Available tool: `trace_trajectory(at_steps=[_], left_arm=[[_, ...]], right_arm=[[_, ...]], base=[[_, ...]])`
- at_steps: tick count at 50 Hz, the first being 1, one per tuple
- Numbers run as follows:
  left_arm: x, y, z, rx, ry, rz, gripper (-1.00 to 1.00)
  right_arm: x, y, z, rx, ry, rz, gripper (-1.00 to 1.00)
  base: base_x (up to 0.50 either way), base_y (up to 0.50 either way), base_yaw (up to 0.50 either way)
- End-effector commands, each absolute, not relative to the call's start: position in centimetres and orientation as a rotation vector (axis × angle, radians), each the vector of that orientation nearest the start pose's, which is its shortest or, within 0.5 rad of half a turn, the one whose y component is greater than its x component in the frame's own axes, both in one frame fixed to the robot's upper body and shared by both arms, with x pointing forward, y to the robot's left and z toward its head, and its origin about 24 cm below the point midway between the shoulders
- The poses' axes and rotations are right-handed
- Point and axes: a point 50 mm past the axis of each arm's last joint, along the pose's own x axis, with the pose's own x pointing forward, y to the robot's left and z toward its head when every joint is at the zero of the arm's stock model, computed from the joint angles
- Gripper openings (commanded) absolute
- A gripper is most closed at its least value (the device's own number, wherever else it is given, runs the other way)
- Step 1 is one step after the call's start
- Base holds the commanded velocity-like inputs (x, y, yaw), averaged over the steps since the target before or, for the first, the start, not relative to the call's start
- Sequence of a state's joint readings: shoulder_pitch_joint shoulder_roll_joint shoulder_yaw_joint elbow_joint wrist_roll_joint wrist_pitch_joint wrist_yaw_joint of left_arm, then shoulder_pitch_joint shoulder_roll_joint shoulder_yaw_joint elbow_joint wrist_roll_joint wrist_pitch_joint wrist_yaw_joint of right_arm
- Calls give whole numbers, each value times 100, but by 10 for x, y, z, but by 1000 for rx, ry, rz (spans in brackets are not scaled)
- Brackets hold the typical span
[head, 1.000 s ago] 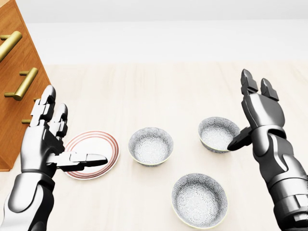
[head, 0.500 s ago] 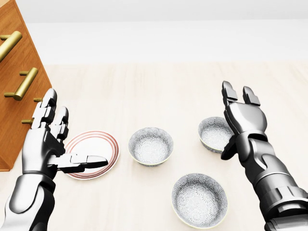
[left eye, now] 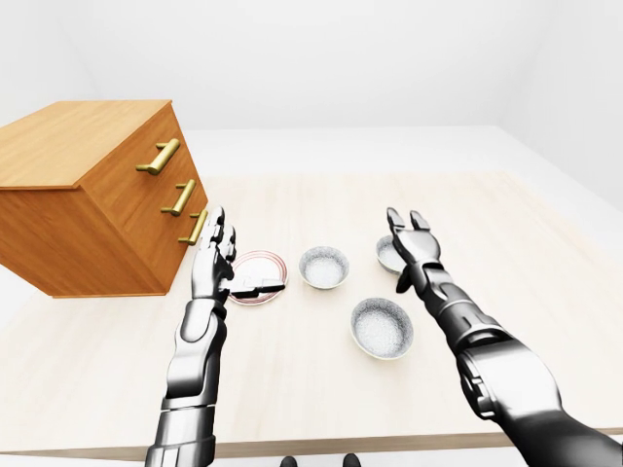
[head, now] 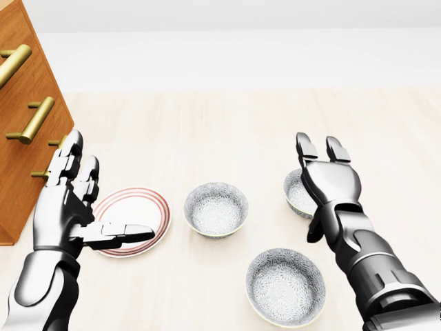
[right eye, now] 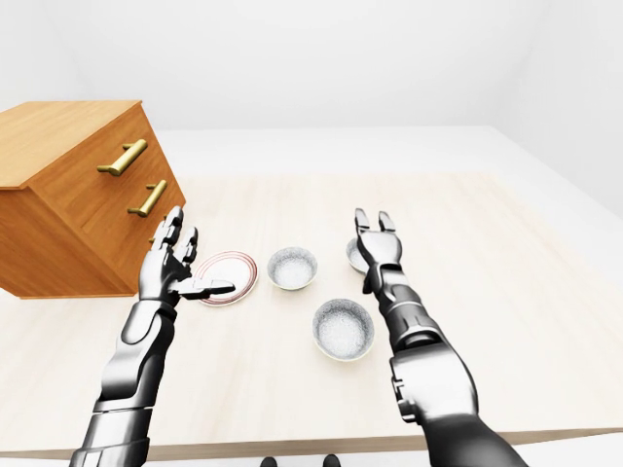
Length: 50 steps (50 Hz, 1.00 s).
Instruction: Stack the bowl at the front on the bowl in the middle.
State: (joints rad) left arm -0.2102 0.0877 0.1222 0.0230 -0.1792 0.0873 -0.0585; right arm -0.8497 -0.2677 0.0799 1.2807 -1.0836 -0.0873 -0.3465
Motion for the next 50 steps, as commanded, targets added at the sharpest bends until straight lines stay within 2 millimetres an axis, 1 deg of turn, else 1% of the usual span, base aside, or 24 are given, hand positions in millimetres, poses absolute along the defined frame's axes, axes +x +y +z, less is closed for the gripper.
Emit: trace_trajectory(at_steps=[1, 10, 19, 28, 37, 38, 41, 42, 43, 45, 46, 47, 48, 50], left_arm=[[292, 178, 85, -107, -102, -7, 100], [292, 178, 83, -110, -97, -6, 100], [291, 179, 82, -111, -91, -3, 100], [291, 179, 81, -111, -87, -4, 100], [291, 180, 79, -110, -81, -1, 100], [291, 180, 79, -111, -81, -1, 100], [291, 180, 79, -111, -79, 0, 100], [291, 180, 78, -112, -78, -1, 100], [291, 180, 78, -111, -77, -1, 100], [290, 180, 78, -112, -76, -1, 100], [290, 180, 78, -112, -76, 0, 100], [290, 180, 78, -112, -77, 0, 100], [290, 180, 78, -112, -78, 0, 100], [290, 180, 78, -112, -78, 1, 100]], right_arm=[[374, -185, 43, -1463, 78, 26, 100], [374, -182, 44, -1483, 58, 25, 100], [368, -184, 34, -1511, 61, 35, 100], [363, -187, 28, -1575, 26, 28, 100], [362, -187, 26, -1578, 33, 35, 100], [361, -188, 26, -1577, 35, 36, 87], [361, -186, 25, -1575, 36, 42, 72], [361, -185, 25, -1573, 36, 45, 53], [361, -185, 24, -1574, 37, 46, 42], [361, -184, 24, -1575, 36, 47, 1], [360, -185, 23, -1576, 37, 46, -45], [360, -185, 23, -1577, 37, 46, -65], [360, -186, 23, -1578, 37, 46, -80], [359, -186, 22, -1579, 38, 45, -100]], base=[[0, 0, 0], [0, 0, 0], [0, 0, 0], [0, 0, 0], [0, 0, 0], [0, 0, 0], [0, 0, 0], [0, 0, 0], [0, 0, 0], [0, 0, 0], [0, 0, 0], [0, 0, 0], [0, 0, 0], [0, 0, 0]])
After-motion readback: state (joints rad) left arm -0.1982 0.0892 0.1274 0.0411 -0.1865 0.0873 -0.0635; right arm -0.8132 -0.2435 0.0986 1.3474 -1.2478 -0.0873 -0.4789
